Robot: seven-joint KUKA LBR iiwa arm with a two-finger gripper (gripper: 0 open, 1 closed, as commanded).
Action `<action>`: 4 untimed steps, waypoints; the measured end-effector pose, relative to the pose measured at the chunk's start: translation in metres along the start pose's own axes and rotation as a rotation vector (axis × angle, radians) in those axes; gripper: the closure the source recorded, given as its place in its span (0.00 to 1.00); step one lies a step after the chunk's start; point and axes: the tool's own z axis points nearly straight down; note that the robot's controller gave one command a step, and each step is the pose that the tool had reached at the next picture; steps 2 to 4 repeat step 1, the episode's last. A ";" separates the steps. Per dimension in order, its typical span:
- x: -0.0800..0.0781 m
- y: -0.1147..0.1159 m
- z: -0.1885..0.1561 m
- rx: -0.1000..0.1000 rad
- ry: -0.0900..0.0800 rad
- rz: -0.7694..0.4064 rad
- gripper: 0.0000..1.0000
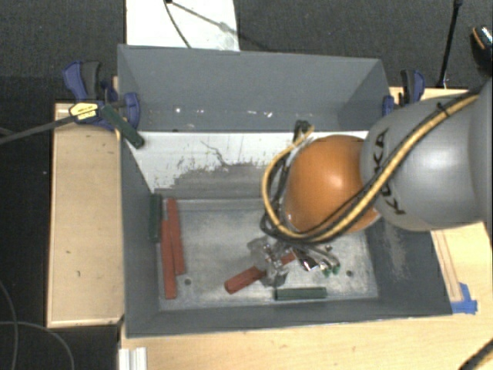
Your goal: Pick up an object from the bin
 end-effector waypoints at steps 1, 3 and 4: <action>-0.002 -0.001 -0.067 0.001 -0.003 0.005 1.00; -0.002 -0.001 -0.067 0.001 -0.003 0.005 1.00; -0.002 -0.001 -0.067 0.001 -0.003 0.005 1.00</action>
Offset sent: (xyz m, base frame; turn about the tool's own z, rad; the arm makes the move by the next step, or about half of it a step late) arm -0.0001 -0.0001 0.0627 0.0000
